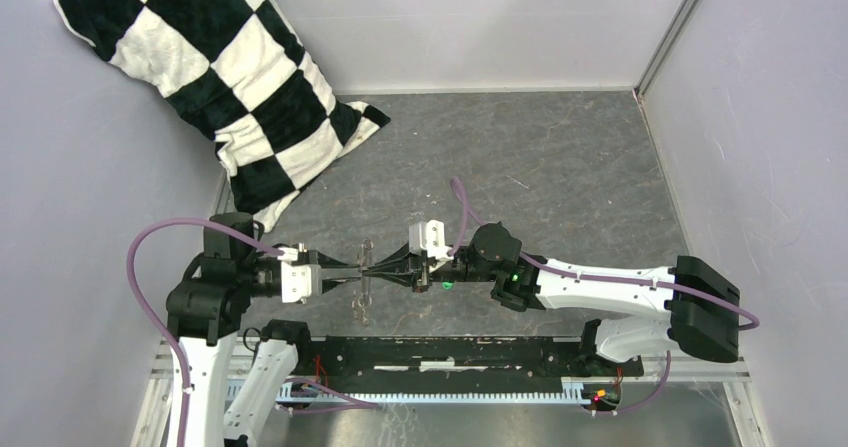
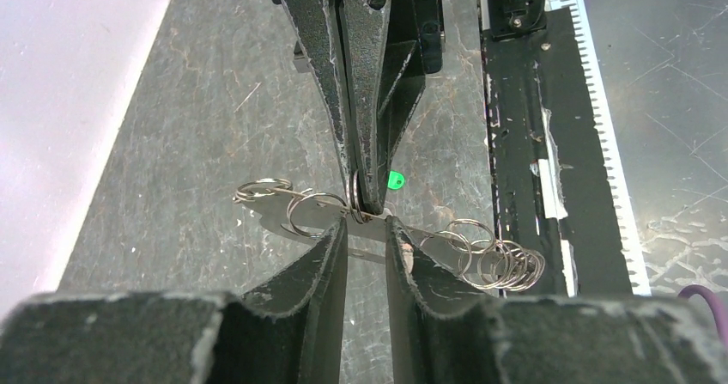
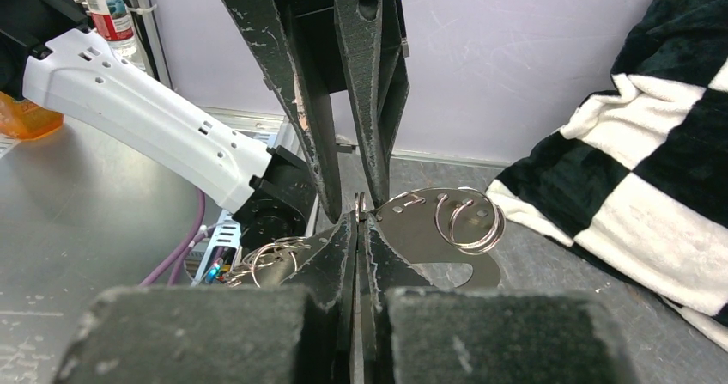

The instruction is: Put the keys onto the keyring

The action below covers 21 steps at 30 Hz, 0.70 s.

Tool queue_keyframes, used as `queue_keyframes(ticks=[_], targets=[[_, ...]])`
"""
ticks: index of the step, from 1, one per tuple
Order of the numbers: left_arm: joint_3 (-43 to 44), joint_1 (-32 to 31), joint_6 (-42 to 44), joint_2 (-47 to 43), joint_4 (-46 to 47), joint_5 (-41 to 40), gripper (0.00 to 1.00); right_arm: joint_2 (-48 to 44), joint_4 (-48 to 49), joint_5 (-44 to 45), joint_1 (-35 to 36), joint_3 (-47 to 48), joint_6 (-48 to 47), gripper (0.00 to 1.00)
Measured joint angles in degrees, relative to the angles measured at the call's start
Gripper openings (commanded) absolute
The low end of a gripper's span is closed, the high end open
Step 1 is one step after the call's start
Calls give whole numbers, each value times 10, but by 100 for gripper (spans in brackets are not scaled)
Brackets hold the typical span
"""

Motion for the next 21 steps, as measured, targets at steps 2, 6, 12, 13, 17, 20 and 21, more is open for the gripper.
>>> queue_keyframes(ticks=[2, 6, 12, 13, 17, 20, 21], targets=[[0, 0, 1, 0, -1, 1, 26, 0, 0, -2, 0, 0, 1, 1], [0, 0, 1, 0, 0, 3, 24, 3, 5, -7, 0, 0, 1, 1], [0, 0, 0, 0, 1, 5, 4, 14, 13, -12, 0, 0, 15, 3], [-1, 0, 0, -1, 2, 4, 2, 16, 13, -12, 0, 0, 16, 3], [-3, 0, -1, -3, 3, 3, 2, 16, 13, -11, 0, 1, 18, 6], [-3, 0, -1, -5, 4, 2, 2, 16, 12, -9, 0, 1, 18, 13], [-3, 0, -1, -5, 4, 2, 2, 15, 10, -7, 0, 1, 16, 18]])
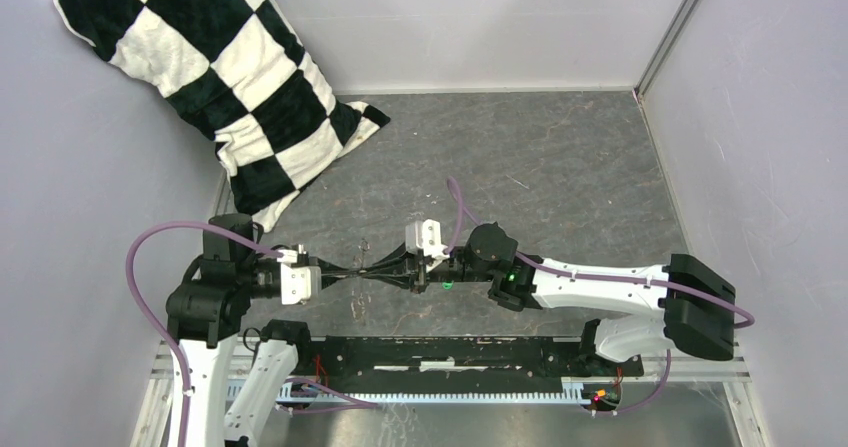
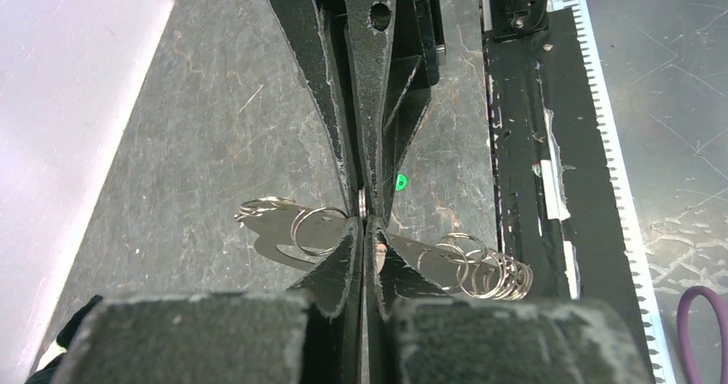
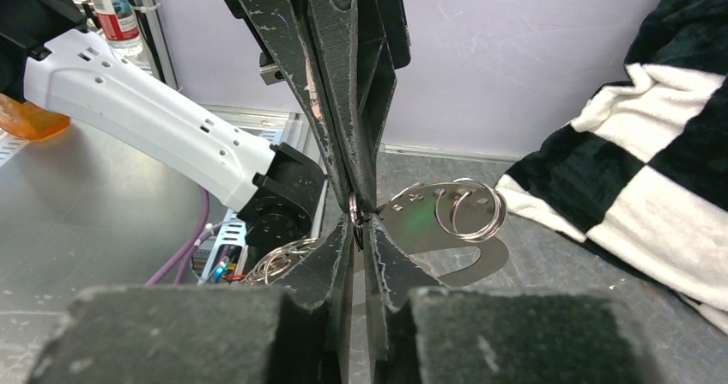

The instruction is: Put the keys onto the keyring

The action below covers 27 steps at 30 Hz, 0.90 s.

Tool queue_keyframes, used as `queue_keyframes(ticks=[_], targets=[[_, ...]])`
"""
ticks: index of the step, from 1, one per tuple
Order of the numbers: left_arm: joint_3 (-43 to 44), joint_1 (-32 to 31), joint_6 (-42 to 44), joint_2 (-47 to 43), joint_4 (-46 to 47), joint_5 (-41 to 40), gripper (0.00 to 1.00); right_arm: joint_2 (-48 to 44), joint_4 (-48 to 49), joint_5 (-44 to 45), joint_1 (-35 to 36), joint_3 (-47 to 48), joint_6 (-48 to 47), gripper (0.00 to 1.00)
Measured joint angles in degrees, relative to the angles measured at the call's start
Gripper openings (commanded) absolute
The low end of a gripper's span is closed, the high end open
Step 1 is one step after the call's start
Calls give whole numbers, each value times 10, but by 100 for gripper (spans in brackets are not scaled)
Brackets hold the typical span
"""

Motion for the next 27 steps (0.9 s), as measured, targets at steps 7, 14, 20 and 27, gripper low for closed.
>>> queue_keyframes(ticks=[7, 14, 20, 27], targets=[[-3, 0, 0, -3, 0, -4, 2, -27, -83, 17, 1, 19, -47, 32], [-4, 0, 0, -7, 0, -9, 2, -42, -193, 16, 1, 73, -105, 32], [-4, 0, 0, -8, 0, -12, 2, -31, -249, 3, 1, 113, -134, 32], [-4, 0, 0, -13, 0, -14, 2, -14, -293, -12, 1, 125, -151, 27]])
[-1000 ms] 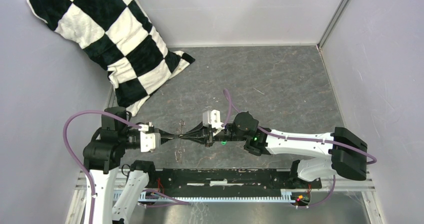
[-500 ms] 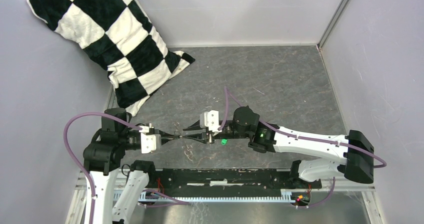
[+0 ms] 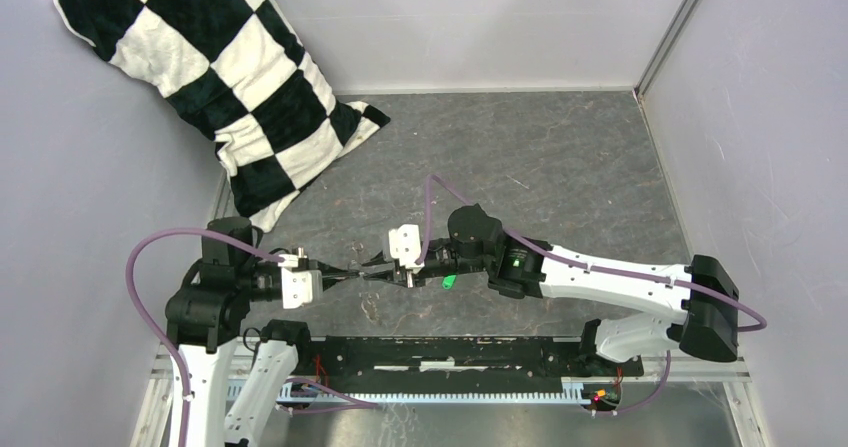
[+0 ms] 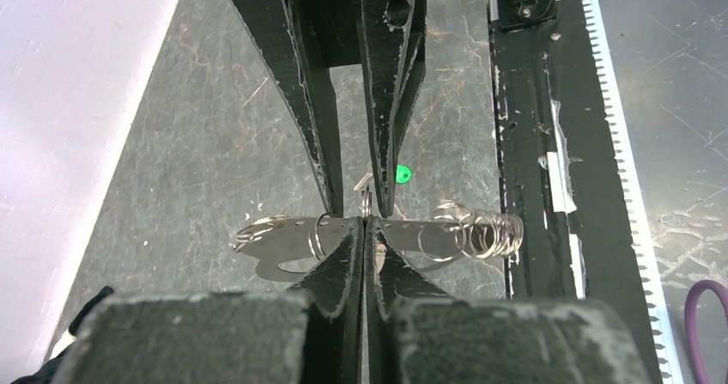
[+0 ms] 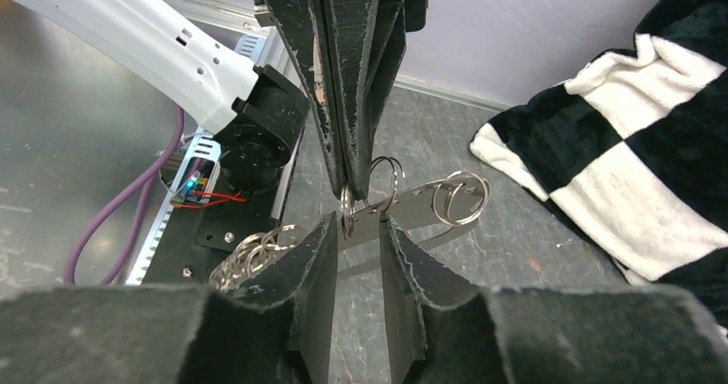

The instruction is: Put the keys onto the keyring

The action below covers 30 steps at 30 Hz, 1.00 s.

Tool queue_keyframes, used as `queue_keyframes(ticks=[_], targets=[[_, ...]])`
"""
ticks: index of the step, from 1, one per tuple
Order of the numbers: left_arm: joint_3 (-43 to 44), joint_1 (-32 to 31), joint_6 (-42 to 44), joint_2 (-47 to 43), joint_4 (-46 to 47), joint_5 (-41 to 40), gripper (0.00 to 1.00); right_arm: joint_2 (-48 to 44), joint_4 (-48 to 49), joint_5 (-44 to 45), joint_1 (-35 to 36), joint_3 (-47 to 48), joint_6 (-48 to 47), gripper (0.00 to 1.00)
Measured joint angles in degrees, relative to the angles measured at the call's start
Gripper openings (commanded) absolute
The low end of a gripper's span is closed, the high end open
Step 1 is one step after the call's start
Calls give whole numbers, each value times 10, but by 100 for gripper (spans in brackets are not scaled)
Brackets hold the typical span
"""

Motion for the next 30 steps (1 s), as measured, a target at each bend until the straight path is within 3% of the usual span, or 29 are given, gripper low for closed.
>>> queue_keyframes(ticks=[3, 7, 9, 14, 17, 28, 30], targets=[[0, 0, 0, -2, 0, 0, 2, 3, -9, -1, 0, 5, -6, 12], [0, 0, 0, -2, 0, 0, 2, 3, -11, -4, 0, 5, -6, 1], [0, 0, 0, -3, 0, 0, 2, 3, -11, -5, 0, 5, -6, 1], [-2, 0, 0, -8, 1, 0, 30, 3, -11, -11, 0, 5, -3, 1], [-2, 0, -3, -8, 1, 0, 34, 3, -1, -11, 0, 4, 1, 1], [-2, 0, -5, 2, -5, 0, 3, 3, 21, -13, 0, -3, 14, 1], [-2, 0, -5, 3, -5, 0, 2, 3, 21, -13, 0, -3, 15, 4]])
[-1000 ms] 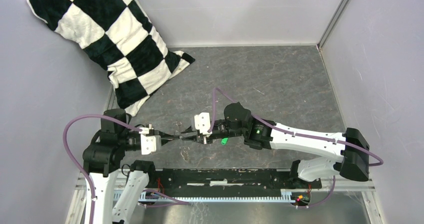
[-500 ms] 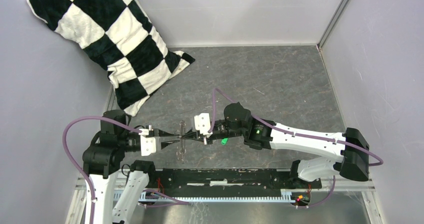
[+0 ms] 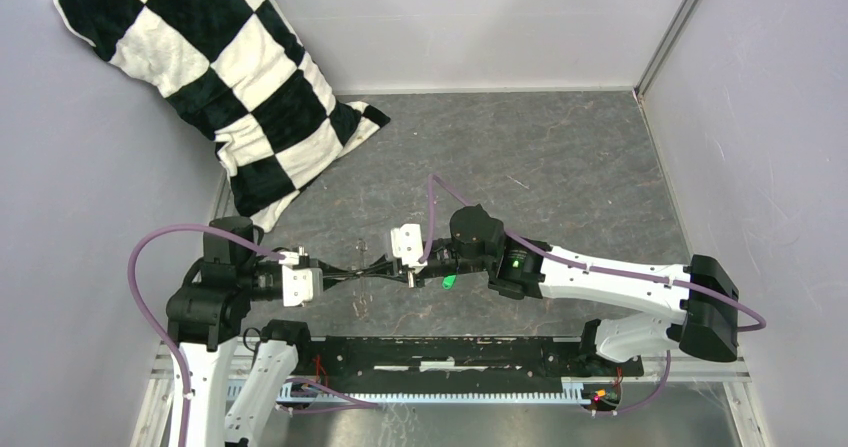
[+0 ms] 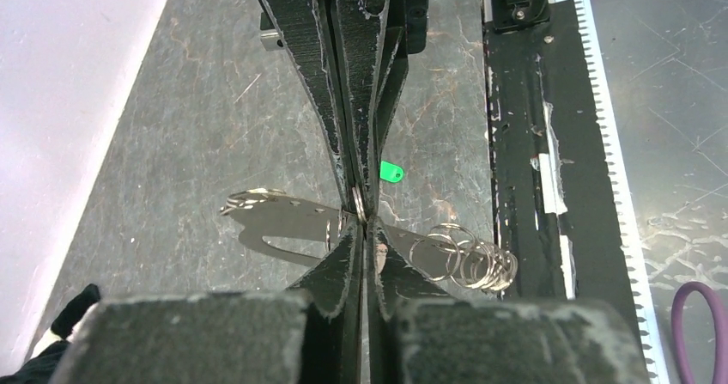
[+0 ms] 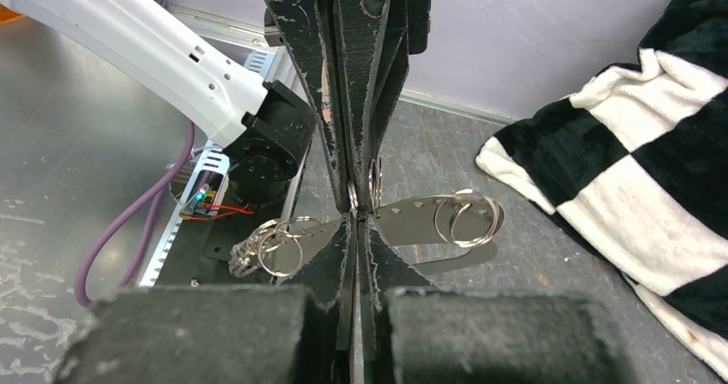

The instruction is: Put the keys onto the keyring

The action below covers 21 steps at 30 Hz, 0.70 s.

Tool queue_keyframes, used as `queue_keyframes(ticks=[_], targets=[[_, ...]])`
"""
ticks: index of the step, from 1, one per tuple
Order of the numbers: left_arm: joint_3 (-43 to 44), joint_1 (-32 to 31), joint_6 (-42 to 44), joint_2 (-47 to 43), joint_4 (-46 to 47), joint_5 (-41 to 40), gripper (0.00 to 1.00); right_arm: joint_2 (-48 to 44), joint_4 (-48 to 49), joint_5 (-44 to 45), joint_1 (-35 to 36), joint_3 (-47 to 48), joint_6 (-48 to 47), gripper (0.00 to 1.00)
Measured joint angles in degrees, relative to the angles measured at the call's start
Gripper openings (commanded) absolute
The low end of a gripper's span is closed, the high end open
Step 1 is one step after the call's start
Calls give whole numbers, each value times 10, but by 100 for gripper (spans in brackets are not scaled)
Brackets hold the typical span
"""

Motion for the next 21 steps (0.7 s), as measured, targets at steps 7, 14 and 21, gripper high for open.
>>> queue_keyframes(ticks=[7, 14, 21], targets=[[0, 0, 13, -1, -5, 0, 2, -3, -1, -2, -1, 0, 5, 39], [-10, 0, 170, -10, -69, 6, 2, -64, -14, -15, -45, -23, 44, 52], [-50, 0, 307, -53, -88, 4, 2, -107, -27, 0, -141, -86, 151, 63]])
